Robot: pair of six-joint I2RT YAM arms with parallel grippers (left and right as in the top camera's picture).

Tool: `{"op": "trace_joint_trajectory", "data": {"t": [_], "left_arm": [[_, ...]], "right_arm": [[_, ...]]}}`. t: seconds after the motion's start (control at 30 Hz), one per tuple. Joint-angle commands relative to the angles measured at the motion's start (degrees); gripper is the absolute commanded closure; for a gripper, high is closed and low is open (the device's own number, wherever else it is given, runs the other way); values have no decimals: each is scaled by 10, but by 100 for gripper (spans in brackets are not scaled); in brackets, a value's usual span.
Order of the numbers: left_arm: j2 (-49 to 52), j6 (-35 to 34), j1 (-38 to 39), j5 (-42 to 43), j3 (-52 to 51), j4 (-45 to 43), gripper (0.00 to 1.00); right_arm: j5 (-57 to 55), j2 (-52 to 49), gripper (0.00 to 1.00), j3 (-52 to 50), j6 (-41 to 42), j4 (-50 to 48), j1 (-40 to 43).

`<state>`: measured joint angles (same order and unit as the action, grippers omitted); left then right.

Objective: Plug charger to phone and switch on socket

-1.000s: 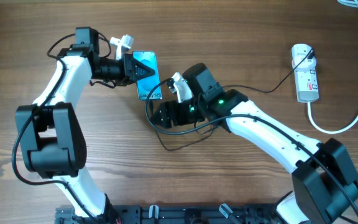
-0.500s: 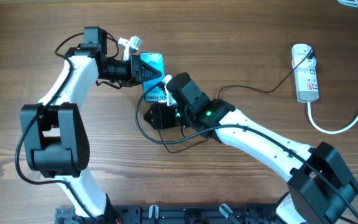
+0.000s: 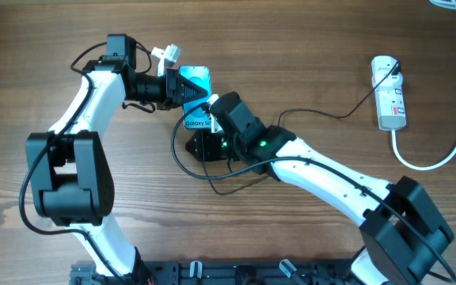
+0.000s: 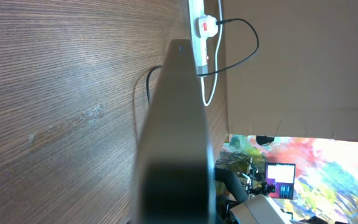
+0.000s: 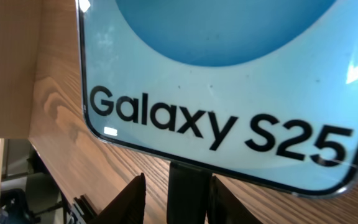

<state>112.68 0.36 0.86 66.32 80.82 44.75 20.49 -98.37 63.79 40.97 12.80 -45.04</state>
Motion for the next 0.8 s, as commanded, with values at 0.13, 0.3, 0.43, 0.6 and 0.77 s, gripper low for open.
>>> {"op": "trace_joint_trajectory", "data": {"t": [0.13,0.3,0.43,0.6,0.77], "left_arm": [[2,5,2,33,-3,0,96],[2,5,2,33,-3,0,96],[2,5,2,33,-3,0,96],[2,8,2,33,-3,0,96],[2,8,2,33,-3,0,96]], "right_arm": [[36,-10,78,-5,17,0,-2],[33,-10,96,-5,16,-13,-1],[36,-10,96,-5,16,-30,9],[75,-10,95,-5,13,-64,27],[75,-10,95,-2,11,-69,41]]}}
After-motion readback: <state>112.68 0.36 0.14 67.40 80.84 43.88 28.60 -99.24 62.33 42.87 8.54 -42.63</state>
